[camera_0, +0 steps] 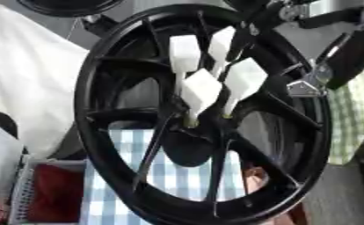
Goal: Pull the pin out of the wheel hub.
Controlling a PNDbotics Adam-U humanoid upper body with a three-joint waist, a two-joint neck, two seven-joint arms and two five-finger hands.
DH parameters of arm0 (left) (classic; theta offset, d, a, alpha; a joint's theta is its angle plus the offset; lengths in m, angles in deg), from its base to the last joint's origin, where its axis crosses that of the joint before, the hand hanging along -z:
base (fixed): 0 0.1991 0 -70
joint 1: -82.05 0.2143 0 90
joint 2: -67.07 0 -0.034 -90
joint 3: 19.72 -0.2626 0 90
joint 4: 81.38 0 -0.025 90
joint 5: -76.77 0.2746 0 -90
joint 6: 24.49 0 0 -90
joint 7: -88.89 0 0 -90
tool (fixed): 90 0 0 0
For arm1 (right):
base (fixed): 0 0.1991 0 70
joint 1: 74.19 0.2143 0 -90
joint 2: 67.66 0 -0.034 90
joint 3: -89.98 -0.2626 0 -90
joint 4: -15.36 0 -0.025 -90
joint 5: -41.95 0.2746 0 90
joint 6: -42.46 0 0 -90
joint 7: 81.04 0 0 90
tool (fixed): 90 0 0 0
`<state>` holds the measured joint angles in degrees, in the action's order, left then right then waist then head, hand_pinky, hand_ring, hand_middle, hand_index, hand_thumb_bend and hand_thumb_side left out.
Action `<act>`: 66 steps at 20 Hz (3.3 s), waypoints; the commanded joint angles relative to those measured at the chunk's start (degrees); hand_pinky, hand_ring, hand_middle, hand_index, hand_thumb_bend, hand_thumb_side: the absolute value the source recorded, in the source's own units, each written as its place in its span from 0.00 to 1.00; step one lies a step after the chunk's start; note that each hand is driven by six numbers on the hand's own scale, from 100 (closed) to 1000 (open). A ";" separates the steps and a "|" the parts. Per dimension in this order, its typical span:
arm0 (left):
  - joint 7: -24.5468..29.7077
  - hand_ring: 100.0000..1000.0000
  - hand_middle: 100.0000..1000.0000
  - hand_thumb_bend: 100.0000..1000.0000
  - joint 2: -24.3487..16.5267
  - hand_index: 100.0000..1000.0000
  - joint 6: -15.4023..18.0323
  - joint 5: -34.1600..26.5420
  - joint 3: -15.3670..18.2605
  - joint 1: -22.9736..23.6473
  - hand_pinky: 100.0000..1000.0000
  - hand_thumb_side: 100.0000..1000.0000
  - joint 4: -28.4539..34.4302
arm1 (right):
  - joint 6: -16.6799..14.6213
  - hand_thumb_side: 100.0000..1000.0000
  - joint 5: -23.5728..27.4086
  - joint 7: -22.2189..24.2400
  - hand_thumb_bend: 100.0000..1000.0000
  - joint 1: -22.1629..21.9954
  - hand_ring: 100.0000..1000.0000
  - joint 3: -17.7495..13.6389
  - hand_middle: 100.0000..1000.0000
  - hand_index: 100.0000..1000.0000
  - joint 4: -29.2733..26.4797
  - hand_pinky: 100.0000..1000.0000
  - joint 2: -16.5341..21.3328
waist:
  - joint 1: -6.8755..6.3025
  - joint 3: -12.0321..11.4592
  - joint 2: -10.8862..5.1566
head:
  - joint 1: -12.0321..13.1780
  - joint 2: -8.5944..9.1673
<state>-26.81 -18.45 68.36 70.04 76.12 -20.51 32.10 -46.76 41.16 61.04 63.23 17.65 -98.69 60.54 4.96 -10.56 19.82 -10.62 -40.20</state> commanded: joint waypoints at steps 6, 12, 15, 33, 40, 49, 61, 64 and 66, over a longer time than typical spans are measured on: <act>0.17 0.74 0.54 0.19 -0.26 0.75 -0.01 -0.04 -0.09 -0.66 0.79 0.68 1.11 | 1.15 0.23 -0.94 -0.11 0.09 0.35 0.85 -0.59 0.74 0.83 -0.54 0.84 0.84 | -0.12 -0.07 -0.69 | 0.23 0.01; 0.19 0.74 0.54 0.19 -0.14 0.74 -0.03 -0.10 -0.10 -0.74 0.79 0.68 1.11 | 2.20 0.23 -1.82 -0.11 0.11 -0.11 0.84 -0.42 0.72 0.83 -0.54 0.84 0.89 | -0.08 -0.11 -0.56 | 0.23 -0.10; 0.23 0.74 0.54 0.19 -0.09 0.74 0.00 -0.17 -0.11 -0.80 0.79 0.68 1.11 | 2.69 0.22 -2.35 -0.11 0.12 -0.35 0.84 -0.42 0.72 0.83 -0.54 0.84 0.86 | -0.07 -0.15 -0.50 | 0.28 -0.09; 0.38 0.75 0.54 0.19 0.15 0.74 0.04 -0.35 -0.22 -1.05 0.79 0.68 1.11 | 3.24 0.15 -4.63 -0.11 0.14 -0.66 0.84 0.54 0.72 0.82 1.03 0.84 -0.17 | -0.02 -0.56 -0.01 | 0.29 0.12; 0.41 0.75 0.54 0.19 0.33 0.74 0.00 -0.41 -0.21 -1.10 0.79 0.69 1.11 | 2.86 0.15 -6.12 -0.11 0.14 -0.86 0.83 0.94 0.72 0.81 2.85 0.83 -0.45 | -0.03 -0.63 0.10 | 0.43 0.13; 0.55 0.75 0.54 0.19 0.35 0.74 0.05 -0.44 -0.21 -1.14 0.79 0.69 1.11 | 2.31 0.13 -7.32 -0.11 0.16 -0.94 0.84 0.86 0.73 0.81 4.87 0.83 -0.77 | -0.12 -0.55 0.21 | 0.71 0.39; 0.79 0.75 0.54 0.18 0.48 0.74 0.10 -1.02 -0.24 -1.29 0.79 0.69 1.11 | 0.91 0.05 -8.78 -0.11 0.22 -1.20 0.84 1.19 0.73 0.80 6.11 0.83 -1.15 | -0.06 -0.62 0.35 | 0.84 0.57; 0.87 0.75 0.54 0.18 0.52 0.74 0.09 -1.04 -0.29 -1.31 0.79 0.69 1.11 | 0.72 0.06 -8.99 -0.11 0.20 -1.19 0.83 1.31 0.71 0.79 6.47 0.83 -1.38 | -0.05 -0.67 0.41 | 0.90 0.63; 0.87 0.75 0.54 0.18 0.57 0.74 0.05 -1.05 -0.27 -1.30 0.79 0.69 1.11 | 0.69 0.06 -9.00 -0.11 0.20 -1.16 0.83 1.36 0.70 0.78 6.58 0.83 -1.50 | -0.05 -0.69 0.45 | 0.92 0.62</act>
<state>-26.16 -17.45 68.31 69.17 75.79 -21.17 32.10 -45.84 32.58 60.97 61.59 19.47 -92.12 58.06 5.11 -11.25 21.07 -9.83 -40.14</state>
